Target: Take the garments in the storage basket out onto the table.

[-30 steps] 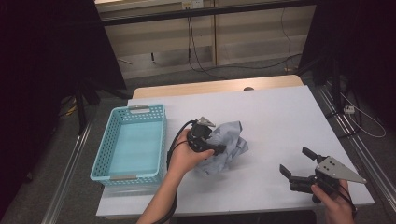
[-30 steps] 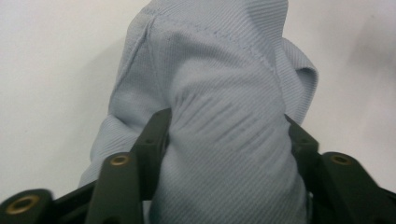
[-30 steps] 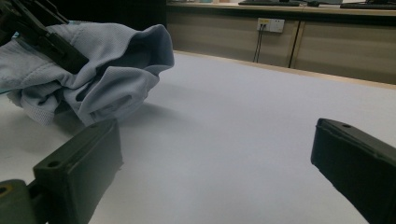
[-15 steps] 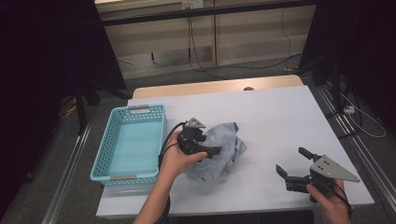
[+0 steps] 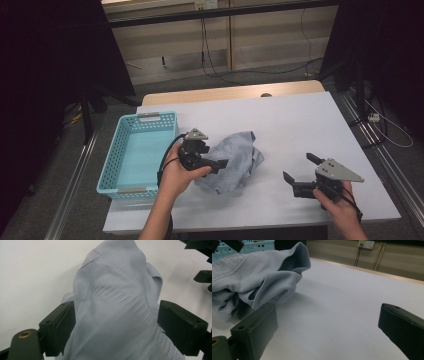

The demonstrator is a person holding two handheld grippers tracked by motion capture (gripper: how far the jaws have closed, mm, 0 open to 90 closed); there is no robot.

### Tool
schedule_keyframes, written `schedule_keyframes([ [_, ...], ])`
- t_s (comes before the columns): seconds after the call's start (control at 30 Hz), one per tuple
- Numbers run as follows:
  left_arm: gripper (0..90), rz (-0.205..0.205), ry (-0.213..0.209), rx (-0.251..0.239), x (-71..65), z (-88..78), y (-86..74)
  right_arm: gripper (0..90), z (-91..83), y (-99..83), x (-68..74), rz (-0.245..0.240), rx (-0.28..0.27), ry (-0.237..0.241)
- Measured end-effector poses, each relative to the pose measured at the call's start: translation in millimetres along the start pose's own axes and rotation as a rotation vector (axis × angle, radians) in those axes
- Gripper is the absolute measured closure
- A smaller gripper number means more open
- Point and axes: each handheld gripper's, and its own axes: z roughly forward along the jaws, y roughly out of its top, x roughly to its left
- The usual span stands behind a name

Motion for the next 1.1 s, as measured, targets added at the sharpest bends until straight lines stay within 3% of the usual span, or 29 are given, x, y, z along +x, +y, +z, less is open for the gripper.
schedule_keyframes([
  [0.27, 14.6, -0.022, 0.014, 0.019, 2.6, -1.2, -11.3, 1.8, 31.2, 16.7, 11.9, -0.016, 0.015, 0.061],
  [0.37, 14.6, -0.024, 0.016, 0.021, 2.9, -1.8, -13.3, 1.5, 46.1, 25.9, 19.4, -0.022, 0.017, 0.039],
  [0.43, 14.6, -0.029, 0.015, 0.015, 2.3, -3.3, -13.2, 2.5, 55.8, 30.2, 22.8, -0.032, 0.027, 0.089],
  [0.53, 14.8, -0.034, 0.01, 0.004, 2.2, -4.6, -12.0, 14.8, 70.7, 32.4, 25.9, 0.007, 0.053, 0.151],
  [0.6, 14.7, -0.037, 0.007, 0.004, 2.3, -4.1, -11.7, 34.1, 79.4, 31.9, 26.7, 0.074, 0.084, 0.188],
  [0.67, 14.7, -0.033, 0.009, 0.004, 2.0, -2.9, -12.1, 52.4, 85.1, 31.1, 27.0, 0.088, 0.118, 0.24],
  [0.8, 14.7, -0.04, 0.006, 0.008, 2.5, -2.5, -12.7, 74.8, 84.1, 29.0, 23.7, 0.081, 0.166, 0.276],
  [0.9, 14.7, -0.042, 0.008, 0.0, 2.1, -3.8, -12.8, 80.2, 76.9, 30.5, 18.9, 0.096, 0.144, 0.284],
  [1.1, 14.6, -0.044, 0.009, 0.006, 2.6, -2.3, -15.0, 81.0, 64.7, 32.0, 8.9, 0.068, 0.145, 0.266],
])
